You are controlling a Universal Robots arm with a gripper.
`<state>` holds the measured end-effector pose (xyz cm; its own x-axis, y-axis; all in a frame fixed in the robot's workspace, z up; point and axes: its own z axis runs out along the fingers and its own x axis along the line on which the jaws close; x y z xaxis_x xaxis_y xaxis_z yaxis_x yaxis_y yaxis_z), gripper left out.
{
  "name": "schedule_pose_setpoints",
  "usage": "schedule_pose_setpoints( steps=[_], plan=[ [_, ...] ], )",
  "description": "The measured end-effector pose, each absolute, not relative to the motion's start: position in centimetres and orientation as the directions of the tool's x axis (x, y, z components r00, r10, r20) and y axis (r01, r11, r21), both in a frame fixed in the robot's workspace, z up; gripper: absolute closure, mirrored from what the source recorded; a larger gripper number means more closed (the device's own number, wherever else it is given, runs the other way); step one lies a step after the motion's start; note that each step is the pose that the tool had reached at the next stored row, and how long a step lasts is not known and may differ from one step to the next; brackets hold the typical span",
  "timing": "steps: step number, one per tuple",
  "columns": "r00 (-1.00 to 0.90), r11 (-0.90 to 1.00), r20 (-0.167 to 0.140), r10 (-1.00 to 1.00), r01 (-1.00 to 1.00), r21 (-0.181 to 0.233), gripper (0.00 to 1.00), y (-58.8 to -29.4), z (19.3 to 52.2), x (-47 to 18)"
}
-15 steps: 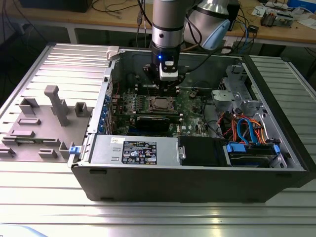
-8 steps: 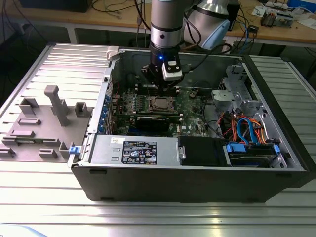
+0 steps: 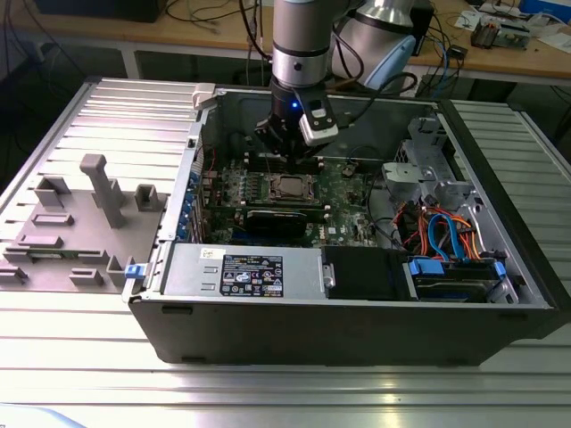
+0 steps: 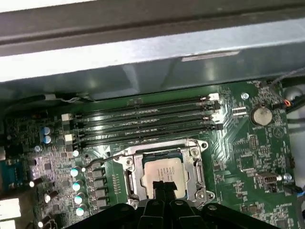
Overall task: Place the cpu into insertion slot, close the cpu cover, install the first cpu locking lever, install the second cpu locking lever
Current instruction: 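Install the first cpu locking lever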
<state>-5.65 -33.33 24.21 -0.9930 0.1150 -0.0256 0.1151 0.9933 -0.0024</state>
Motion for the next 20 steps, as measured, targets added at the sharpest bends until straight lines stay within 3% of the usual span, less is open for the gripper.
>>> schedule_pose_setpoints(
  steps=[5, 20],
  plan=[
    [-1.000, 1.000, -0.026, 0.012, 0.013, -0.002, 0.89, -33.3, 24.2, -5.6],
    [-1.000, 1.000, -0.028, 0.010, 0.010, -0.001, 0.89, -33.3, 24.2, -8.4]
  ],
)
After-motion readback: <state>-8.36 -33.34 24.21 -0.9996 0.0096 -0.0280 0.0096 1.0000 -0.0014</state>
